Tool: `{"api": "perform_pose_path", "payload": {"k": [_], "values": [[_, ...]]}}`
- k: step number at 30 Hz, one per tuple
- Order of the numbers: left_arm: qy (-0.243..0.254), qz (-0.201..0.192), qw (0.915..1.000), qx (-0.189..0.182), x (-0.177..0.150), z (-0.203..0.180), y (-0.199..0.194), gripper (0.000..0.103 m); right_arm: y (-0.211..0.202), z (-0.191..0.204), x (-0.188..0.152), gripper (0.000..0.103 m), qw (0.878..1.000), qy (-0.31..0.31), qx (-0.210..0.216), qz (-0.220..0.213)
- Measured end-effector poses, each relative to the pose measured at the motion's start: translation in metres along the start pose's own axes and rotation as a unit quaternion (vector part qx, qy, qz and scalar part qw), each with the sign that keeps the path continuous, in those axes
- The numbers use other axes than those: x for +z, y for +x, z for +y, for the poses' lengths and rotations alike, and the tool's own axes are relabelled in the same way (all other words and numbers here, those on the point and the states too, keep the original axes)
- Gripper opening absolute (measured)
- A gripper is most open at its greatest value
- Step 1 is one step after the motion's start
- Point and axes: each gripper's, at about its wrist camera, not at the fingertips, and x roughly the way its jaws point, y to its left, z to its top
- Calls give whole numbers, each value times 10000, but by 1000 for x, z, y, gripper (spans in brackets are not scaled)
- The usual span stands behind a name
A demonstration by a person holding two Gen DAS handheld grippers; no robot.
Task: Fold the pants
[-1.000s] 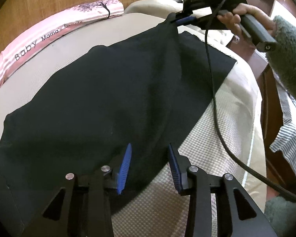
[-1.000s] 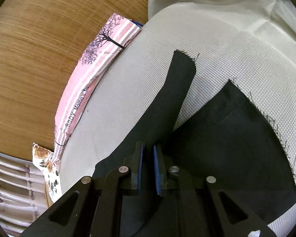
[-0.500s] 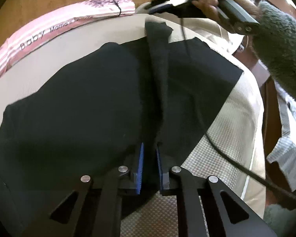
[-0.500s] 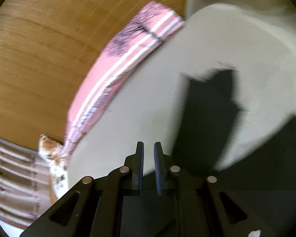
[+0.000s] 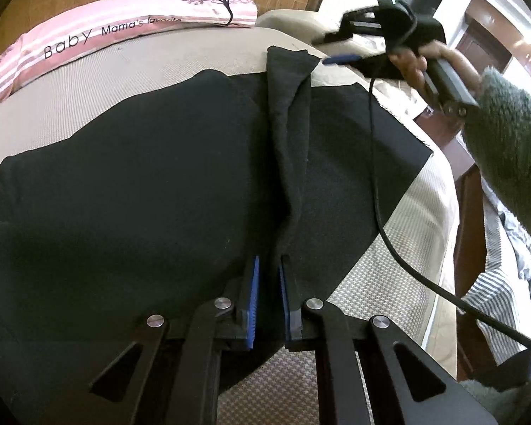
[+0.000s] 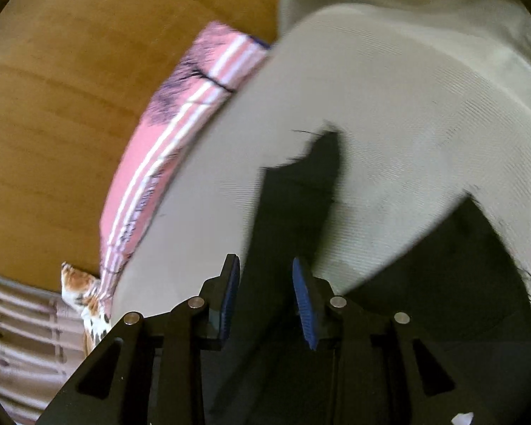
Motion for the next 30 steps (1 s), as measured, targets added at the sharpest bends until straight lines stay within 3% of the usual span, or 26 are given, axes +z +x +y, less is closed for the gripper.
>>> {"api": "perform_pose_path", "payload": {"k": [7, 12, 15, 30], "values": [[30, 10, 10000, 31, 0, 0, 0, 11, 13, -16, 6, 30, 9997, 230, -21, -73], [47, 15, 10000, 53, 0, -1, 1, 11, 21, -16, 15, 13, 9996, 246, -12, -124], [48, 12, 10000, 52, 0, -1, 1, 11, 21, -10, 17, 10, 9996, 167, -49, -202], [51, 17, 10000, 42, 0, -1, 1, 11, 24, -2, 11, 13, 9998, 121, 151, -94]]}}
